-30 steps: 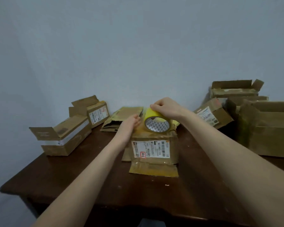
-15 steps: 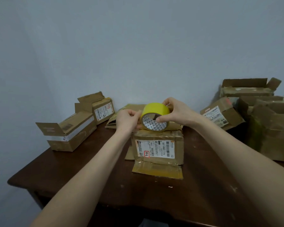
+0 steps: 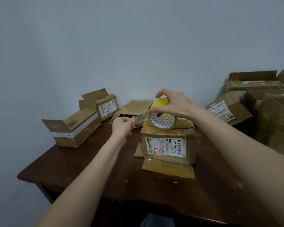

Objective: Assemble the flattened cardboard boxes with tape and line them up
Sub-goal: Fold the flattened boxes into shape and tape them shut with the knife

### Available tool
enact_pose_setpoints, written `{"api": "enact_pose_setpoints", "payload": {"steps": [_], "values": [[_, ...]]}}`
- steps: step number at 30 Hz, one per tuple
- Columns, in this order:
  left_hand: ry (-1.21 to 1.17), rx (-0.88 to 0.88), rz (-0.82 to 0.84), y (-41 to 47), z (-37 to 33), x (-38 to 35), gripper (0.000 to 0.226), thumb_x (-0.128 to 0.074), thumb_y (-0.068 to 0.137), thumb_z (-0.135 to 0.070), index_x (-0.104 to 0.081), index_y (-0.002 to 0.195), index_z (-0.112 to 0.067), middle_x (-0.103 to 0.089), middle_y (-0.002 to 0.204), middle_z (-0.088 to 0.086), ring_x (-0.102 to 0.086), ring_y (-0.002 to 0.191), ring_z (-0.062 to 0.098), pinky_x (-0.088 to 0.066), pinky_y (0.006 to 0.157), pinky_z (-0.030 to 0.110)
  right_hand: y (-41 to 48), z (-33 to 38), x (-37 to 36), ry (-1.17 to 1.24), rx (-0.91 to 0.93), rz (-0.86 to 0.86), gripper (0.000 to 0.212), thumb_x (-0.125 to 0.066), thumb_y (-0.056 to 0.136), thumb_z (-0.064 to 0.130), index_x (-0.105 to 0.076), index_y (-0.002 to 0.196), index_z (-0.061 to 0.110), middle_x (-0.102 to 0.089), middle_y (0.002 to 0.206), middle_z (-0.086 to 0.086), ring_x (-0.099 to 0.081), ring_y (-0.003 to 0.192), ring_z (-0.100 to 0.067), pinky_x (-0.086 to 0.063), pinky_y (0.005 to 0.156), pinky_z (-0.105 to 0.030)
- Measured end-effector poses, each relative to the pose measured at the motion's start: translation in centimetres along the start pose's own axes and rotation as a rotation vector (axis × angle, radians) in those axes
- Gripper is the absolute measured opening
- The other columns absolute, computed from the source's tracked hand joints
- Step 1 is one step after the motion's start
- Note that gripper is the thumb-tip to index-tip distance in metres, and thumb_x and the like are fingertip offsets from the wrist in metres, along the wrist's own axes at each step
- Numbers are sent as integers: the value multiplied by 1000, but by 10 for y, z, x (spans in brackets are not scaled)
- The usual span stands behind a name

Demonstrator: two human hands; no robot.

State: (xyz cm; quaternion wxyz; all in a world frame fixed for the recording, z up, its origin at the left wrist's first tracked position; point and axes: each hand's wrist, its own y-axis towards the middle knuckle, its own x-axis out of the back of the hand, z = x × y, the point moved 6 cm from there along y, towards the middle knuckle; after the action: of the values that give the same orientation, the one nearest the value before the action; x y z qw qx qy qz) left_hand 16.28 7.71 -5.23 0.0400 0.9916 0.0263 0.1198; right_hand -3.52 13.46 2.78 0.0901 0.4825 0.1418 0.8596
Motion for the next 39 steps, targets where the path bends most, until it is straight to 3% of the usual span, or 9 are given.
{"api": "enact_pose_setpoints", "payload": {"steps": [10,14,18,23,28,31,33,35,39], "values": [[123,94,143,-20,37,-26,20,-56,95,-20,-61,78,-11,-57,65,4,-49,52,15,-39,42,23,-9,5,-8,48,29,16,48,-66,71,66,-60,113,43,-62,114,6,-57,101,-17,-49,93,-41],[397,39,140,-25,46,-32,23,-51,93,-17,-60,115,-17,-67,109,8,-62,104,27,-51,84,37,-13,1,-11,65,13,-4,55,-60,68,73,-58,115,44,-62,114,7,-58,99,-15,-49,91,-41],[114,-283,81,-38,8,-22,37,-48,97,-17,-53,134,-20,-57,131,-7,-50,123,11,-41,105,33,-14,1,-11,79,-4,-22,68,-50,57,82,-56,115,48,-61,119,9,-55,108,-17,-48,94,-43],[276,-412,317,-63,0,-54,60,-47,97,-38,-23,150,-22,-45,142,-5,-42,130,14,-37,106,33,-13,0,-11,68,-14,-3,55,-60,71,71,-56,119,45,-60,123,8,-53,112,-16,-47,95,-41],[256,-145,408,-53,32,-43,54,-33,97,-54,-53,133,-19,-59,129,0,-51,124,19,-38,106,38,-16,0,-10,84,-15,-15,53,-61,75,68,-55,121,44,-59,123,8,-55,108,-16,-46,94,-38],[386,-195,258,-47,27,-28,62,-38,95,-55,-44,141,-15,-46,145,4,-40,134,20,-31,112,36,-17,1,-9,71,-21,-9,53,-61,75,68,-55,122,45,-59,122,8,-54,106,-15,-46,92,-37],[444,-423,94,-54,-3,-20,64,-52,93,-44,-34,147,-14,-38,150,2,-35,137,16,-29,109,29,-19,2,-9,78,-26,-7,52,-62,76,66,-55,123,44,-59,117,9,-55,97,-13,-45,88,-34],[491,-596,138,-66,-26,-36,75,-60,88,-42,-25,149,-17,-44,144,2,-43,129,16,-36,103,28,-18,2,-7,90,-27,-4,51,-62,78,64,-54,124,44,-59,117,10,-57,90,-10,-45,88,-31],[651,-536,167,-62,-15,-60,103,-63,79,-56,-1,152,-20,-53,135,8,-55,116,26,-49,88,37,-24,-10,-6,263,-58,0,61,-68,84,43,-44,139,32,-50,124,13,-52,100,-8,-37,85,-23]]}}
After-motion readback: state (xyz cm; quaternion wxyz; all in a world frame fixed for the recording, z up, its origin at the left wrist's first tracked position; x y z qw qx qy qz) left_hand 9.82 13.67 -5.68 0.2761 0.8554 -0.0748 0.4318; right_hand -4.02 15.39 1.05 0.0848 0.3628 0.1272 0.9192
